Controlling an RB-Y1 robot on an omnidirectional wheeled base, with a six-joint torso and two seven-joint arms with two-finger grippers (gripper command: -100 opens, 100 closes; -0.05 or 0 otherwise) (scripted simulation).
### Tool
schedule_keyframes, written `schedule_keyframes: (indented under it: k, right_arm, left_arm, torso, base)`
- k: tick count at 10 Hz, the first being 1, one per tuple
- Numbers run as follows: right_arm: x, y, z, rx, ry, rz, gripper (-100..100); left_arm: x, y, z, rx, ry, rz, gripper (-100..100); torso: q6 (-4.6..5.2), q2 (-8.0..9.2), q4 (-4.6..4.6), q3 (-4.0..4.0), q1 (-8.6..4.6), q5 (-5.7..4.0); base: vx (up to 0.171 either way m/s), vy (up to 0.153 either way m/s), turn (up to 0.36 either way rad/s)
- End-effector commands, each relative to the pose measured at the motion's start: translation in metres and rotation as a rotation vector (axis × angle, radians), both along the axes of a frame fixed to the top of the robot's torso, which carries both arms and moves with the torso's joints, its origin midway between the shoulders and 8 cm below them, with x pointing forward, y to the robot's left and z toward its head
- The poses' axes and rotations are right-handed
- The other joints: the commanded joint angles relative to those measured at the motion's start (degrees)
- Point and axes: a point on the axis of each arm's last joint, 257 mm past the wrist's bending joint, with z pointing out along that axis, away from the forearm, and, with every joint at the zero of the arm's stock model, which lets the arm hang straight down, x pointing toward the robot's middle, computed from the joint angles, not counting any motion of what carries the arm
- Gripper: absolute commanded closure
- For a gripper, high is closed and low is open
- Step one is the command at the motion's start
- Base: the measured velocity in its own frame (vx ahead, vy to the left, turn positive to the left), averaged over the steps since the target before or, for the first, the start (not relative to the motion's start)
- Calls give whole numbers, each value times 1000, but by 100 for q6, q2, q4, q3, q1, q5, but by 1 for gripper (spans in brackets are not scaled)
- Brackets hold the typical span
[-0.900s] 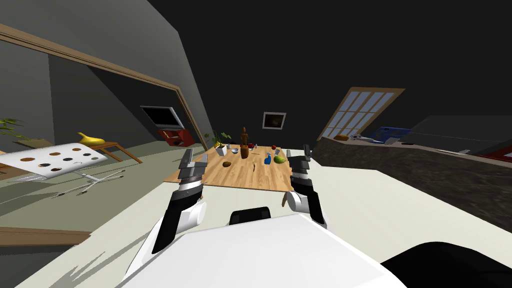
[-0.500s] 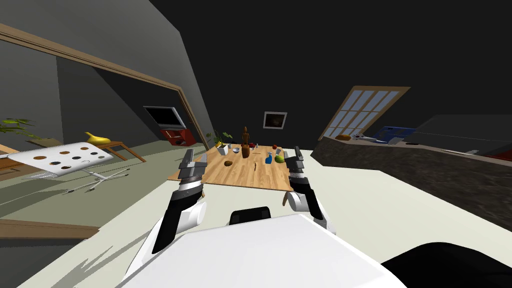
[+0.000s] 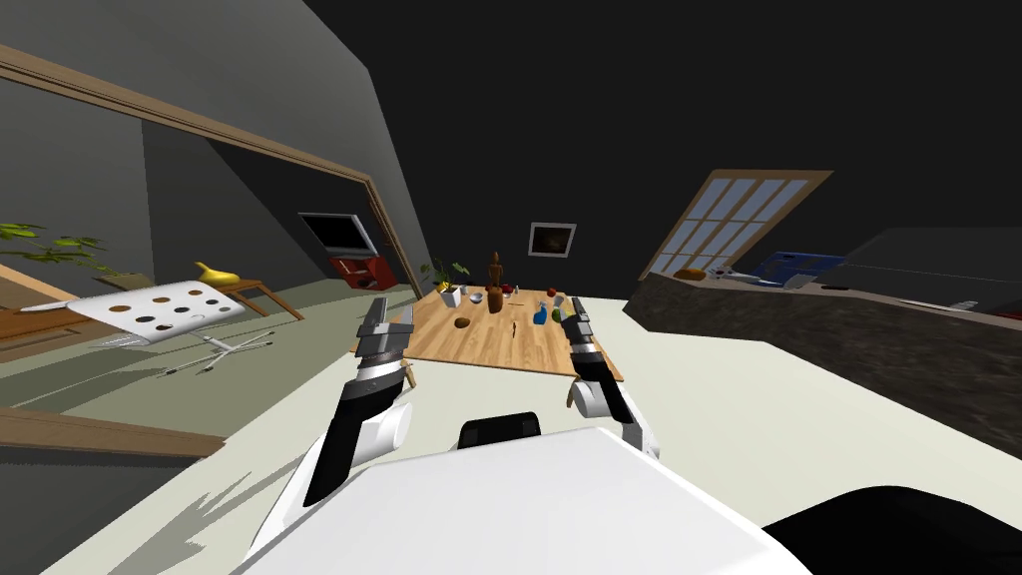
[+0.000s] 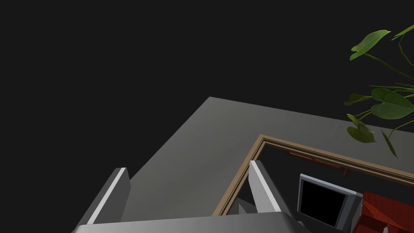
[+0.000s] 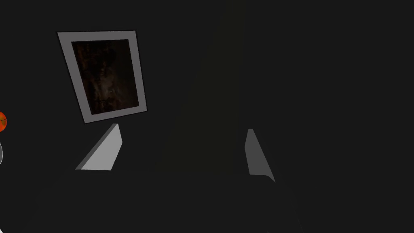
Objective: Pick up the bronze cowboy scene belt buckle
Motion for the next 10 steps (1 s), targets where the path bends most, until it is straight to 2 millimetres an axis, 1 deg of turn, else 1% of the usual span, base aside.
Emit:
schedule_keyframes:
  k: [1, 4, 5, 6, 7, 8, 9, 10]
  right_arm:
    - [5, -2, -15, -10, 30, -2, -100]
    - [28, 1, -64, -59, 158, -10, -100]
    - [29, 0, -71, -58, 171, -11, -100]
    - [37, 1, -89, -76, 218, -14, -100]
    - [43, 2, -103, -97, 255, -15, -100]
    - [44, 1, -112, -96, 273, -17, -100]
    - [50, 3, -123, -120, 305, -18, -100]
    - [50, 1, -133, -119, 325, -20, -100]
  left_arm:
    - [0, 0, 0, 0, 0, 0, 0]
    - [0, 0, 0, 0, 0, 0, 0]
    - [0, 0, 0, 0, 0, 0, 0]
    - [0, 0, 0, 0, 0, 0, 0]
    - [0, 0, 0, 0, 0, 0, 0]
    - [0, 0, 0, 0, 0, 0, 0]
    - [0, 0, 0, 0, 0, 0, 0]
    - [0, 0, 0, 0, 0, 0, 0]
  torso:
    - [0, 0, 0, 0, 0, 0]
    - [-1, 1, 1, 1, 3, 0]
    - [0, 10, 2, 6, 7, 1]
    - [2, 3, 2, 3, 0, 1]
    - [0, -4, 0, -2, 0, 0]
    - [0, 4, 1, 2, 9, 2]
    - [1, 0, 1, 1, 0, 1]
    - [1, -6, 0, -2, -1, 0]
  base:
    - [-60, 56, 9]
    - [-82, 77, 39]
    - [-69, 71, 15]
    - [-50, 75, 33]
    - [-86, 99, 58]
    - [-68, 70, 15]
    - [-48, 73, 37]
    - [-46, 61, 25]
